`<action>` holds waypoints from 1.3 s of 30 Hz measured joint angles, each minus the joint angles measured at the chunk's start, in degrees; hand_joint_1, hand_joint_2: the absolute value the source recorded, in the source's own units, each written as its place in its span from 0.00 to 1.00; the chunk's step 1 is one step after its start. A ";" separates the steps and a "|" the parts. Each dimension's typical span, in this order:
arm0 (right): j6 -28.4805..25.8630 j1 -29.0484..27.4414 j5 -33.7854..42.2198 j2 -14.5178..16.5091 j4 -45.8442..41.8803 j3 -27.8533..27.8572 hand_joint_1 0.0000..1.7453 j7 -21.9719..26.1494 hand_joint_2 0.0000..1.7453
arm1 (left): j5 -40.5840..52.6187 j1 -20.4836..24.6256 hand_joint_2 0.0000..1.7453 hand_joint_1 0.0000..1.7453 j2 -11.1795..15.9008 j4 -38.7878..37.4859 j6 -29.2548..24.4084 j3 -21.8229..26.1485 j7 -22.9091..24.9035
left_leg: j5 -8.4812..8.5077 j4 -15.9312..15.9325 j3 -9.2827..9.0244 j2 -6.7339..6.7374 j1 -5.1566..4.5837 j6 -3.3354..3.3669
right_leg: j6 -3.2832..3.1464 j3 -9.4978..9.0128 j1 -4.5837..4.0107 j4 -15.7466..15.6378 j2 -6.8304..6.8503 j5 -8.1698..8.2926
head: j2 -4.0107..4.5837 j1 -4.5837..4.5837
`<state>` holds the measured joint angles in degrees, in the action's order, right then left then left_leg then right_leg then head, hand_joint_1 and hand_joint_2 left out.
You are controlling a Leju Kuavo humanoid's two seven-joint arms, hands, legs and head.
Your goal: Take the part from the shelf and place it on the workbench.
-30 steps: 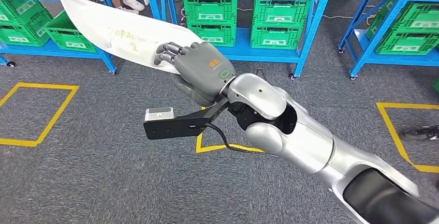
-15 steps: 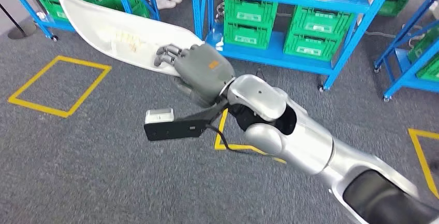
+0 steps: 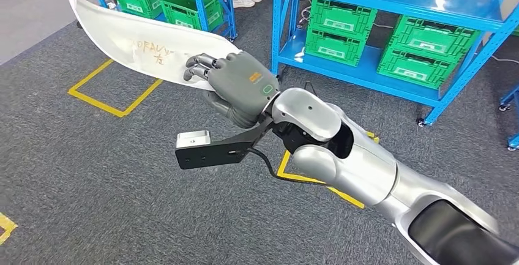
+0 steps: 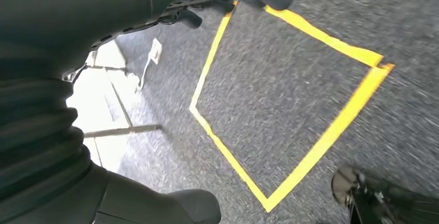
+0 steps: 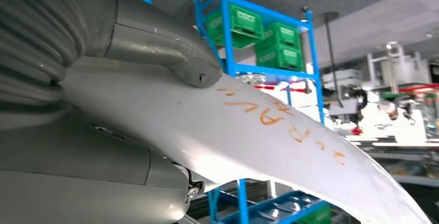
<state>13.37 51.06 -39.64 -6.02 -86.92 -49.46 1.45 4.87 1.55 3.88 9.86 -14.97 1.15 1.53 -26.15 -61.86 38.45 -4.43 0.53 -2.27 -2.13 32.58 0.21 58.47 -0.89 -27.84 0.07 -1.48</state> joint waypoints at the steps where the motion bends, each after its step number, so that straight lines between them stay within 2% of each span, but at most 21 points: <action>1: -0.01 0.13 0.03 -0.04 0.01 0.00 1.00 0.08 1.00 | -0.01 0.03 1.00 0.00 -0.04 0.01 0.00 0.04 -0.03 | -1.81 -3.19 1.37 2.03 -0.01 -0.20 | -0.20 -0.03 -0.04 -0.13 0.80 0.09 | 0.00 -0.08; 3: 0.00 0.21 0.07 -0.12 0.11 0.00 1.00 0.19 1.00 | 0.00 0.18 1.00 0.00 -0.07 0.02 0.00 0.09 -0.07 | -5.22 -10.37 4.54 3.73 0.20 -0.72 | -0.33 0.07 -0.10 -0.15 2.50 0.07 | 0.00 -0.15; 5: 0.01 0.19 0.08 -0.15 0.25 0.00 1.00 0.26 1.00 | -0.01 0.15 1.00 0.00 -0.11 0.02 0.00 0.10 -0.09 | -5.27 -12.15 4.94 4.16 0.50 -1.11 | -0.27 0.12 -0.11 -0.13 4.17 -0.01 | 0.00 -0.15; 9: -0.04 0.36 0.34 -0.20 0.33 0.00 1.00 0.29 1.00 | 0.05 0.24 1.00 0.00 -0.14 0.03 0.00 0.14 -0.37 | -0.21 1.01 -2.86 7.88 0.45 -0.92 | 0.66 -0.03 -0.34 0.30 7.00 -0.58 | 0.00 -0.14; 10: -0.09 0.42 0.45 -0.25 0.33 0.00 1.00 0.30 1.00 | 0.11 0.32 1.00 0.00 -0.16 0.04 0.00 0.16 -0.46 | 0.08 2.66 -3.69 8.44 0.28 -0.49 | 1.01 -0.06 -0.47 0.39 7.58 -0.71 | 0.00 -0.08; 12: -0.19 0.43 0.56 -0.33 0.34 0.00 1.00 0.25 1.00 | 0.22 0.28 1.00 0.00 -0.14 0.03 0.01 0.20 -0.55 | 0.17 2.98 -3.44 7.37 0.11 0.58 | 1.66 -0.21 -0.57 0.32 8.74 -0.83 | 0.00 0.09; 13: -0.22 0.40 0.57 -0.36 0.34 0.00 1.00 0.20 1.00 | 0.28 0.14 1.00 0.00 -0.13 0.02 0.01 0.24 -0.59 | 0.28 3.08 -3.40 6.70 0.13 0.95 | 2.05 -0.29 -0.43 0.47 8.36 -1.03 | 0.00 0.11; 15: -0.34 0.30 0.57 -0.53 0.31 0.00 1.00 0.11 1.00 | 0.37 -0.02 1.00 0.00 -0.11 0.02 0.00 0.38 -0.68 | 0.54 3.33 -3.45 5.45 0.26 1.72 | 2.66 0.75 -0.02 3.14 5.11 -2.85 | 0.00 0.16; 17: -0.42 -0.01 0.55 -0.97 0.29 0.00 1.00 0.10 1.00 | 0.50 0.15 1.00 0.00 -0.10 0.02 0.00 0.51 -0.76 | 0.64 3.39 -3.42 4.15 0.28 2.23 | 2.81 4.14 0.17 10.00 1.64 -6.17 | 0.00 0.22; 19: -0.43 -0.56 0.54 -1.50 0.31 0.00 1.00 0.03 1.00 | 0.57 0.38 1.00 0.00 -0.08 0.02 0.00 0.56 -0.72 | 0.67 3.31 -3.33 2.45 0.17 2.46 | 2.72 7.58 0.13 16.22 0.96 -8.00 | 0.00 0.24; 20: -0.42 -0.74 0.54 -1.68 0.31 0.00 1.00 0.02 1.00 | 0.58 0.42 1.00 0.00 -0.08 0.02 0.00 0.57 -0.62 | 0.68 3.22 -3.30 1.54 0.13 2.47 | 2.60 8.10 0.13 16.70 0.87 -7.42 | 0.00 0.24; 22: -0.40 -0.73 0.56 -1.82 0.32 0.00 1.00 0.09 1.00 | 0.56 0.37 1.00 0.00 -0.08 0.02 0.00 0.58 -0.37 | 0.69 2.97 -3.27 -0.20 0.12 2.35 | 2.22 5.92 0.16 11.39 0.09 -3.68 | 0.00 0.23; 24: -0.37 -0.42 0.58 -1.84 0.32 0.00 1.00 0.27 1.00 | 0.48 0.38 1.00 0.00 -0.14 0.02 0.00 0.61 -0.26 | 0.70 2.67 -3.02 -1.72 0.12 1.92 | 1.94 2.71 0.27 4.19 -2.41 -0.67 | 0.00 0.22; 26: -0.32 -0.14 0.66 -1.85 0.32 0.00 1.00 0.43 1.00 | 0.40 0.39 1.00 0.00 -0.17 0.03 0.00 0.68 -0.27 | 0.84 2.64 -2.58 -3.06 0.24 1.14 | 1.77 1.62 0.14 1.55 -3.47 -0.11 | 0.00 0.20; 28: -0.27 0.16 0.80 -1.81 0.33 0.00 1.00 0.53 1.00 | 0.37 0.18 1.00 0.00 -0.16 0.01 0.00 0.78 -0.28 | 1.13 2.88 -2.22 -4.04 0.47 0.30 | 1.20 1.54 -0.02 1.24 -1.98 0.16 | 0.00 0.20; 30: -0.22 0.61 0.95 -1.64 0.37 -0.01 1.00 0.57 1.00 | 0.33 -0.08 1.00 0.00 -0.20 -0.01 0.00 0.85 -0.30 | 0.23 1.42 -1.35 -1.77 0.35 -0.23 | 0.48 1.21 0.06 0.56 -0.52 0.58 | 0.00 0.06; 32: -0.15 1.04 1.07 -1.49 0.53 -0.03 1.00 0.66 1.00 | 0.30 -0.01 1.00 0.00 -0.18 -0.02 0.00 0.97 -0.33 | -2.73 -3.77 1.04 2.03 0.18 -0.56 | 0.06 0.96 0.00 0.17 0.96 0.72 | 0.00 -0.13; 34: -0.07 1.22 1.15 -1.48 0.82 -0.19 1.00 0.73 1.00 | 0.26 0.23 1.00 0.00 -0.14 -0.03 0.00 1.07 -0.35 | -5.17 -9.57 3.71 3.51 0.26 -0.87 | -0.15 0.95 -0.16 0.18 2.67 0.62 | 0.00 -0.15; 35: -0.03 1.23 1.24 -1.48 0.96 -0.31 1.00 0.75 1.00 | 0.25 0.27 1.00 0.00 -0.15 -0.03 0.00 1.08 -0.35 | -5.08 -10.39 4.02 3.80 0.28 -0.95 | -0.18 0.95 -0.21 0.20 3.53 0.56 | 0.00 -0.15; 37: -0.01 1.38 1.51 -1.48 1.12 -0.53 1.00 0.79 1.00 | 0.24 0.23 1.00 0.00 -0.16 -0.03 0.00 1.08 -0.33 | -2.65 -6.71 1.82 4.78 0.29 -1.02 | -0.10 0.93 -0.27 0.32 5.16 0.38 | 0.00 -0.15; 39: -0.01 1.77 1.69 -1.48 1.20 -0.57 1.00 0.80 1.00 | 0.24 0.31 1.00 0.00 -0.15 0.00 0.00 1.08 -0.33 | -0.37 -0.04 -1.80 7.39 0.06 -0.66 | 0.30 0.90 -0.49 0.61 6.50 0.05 | 0.00 -0.13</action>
<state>13.35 52.83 -37.94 -7.50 -85.72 -50.03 2.25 5.11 1.86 3.73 9.86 -14.97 2.23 1.20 -26.52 -61.90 36.65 2.96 0.59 -2.93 -1.83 33.48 -0.28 59.08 5.61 -27.79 0.07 -1.60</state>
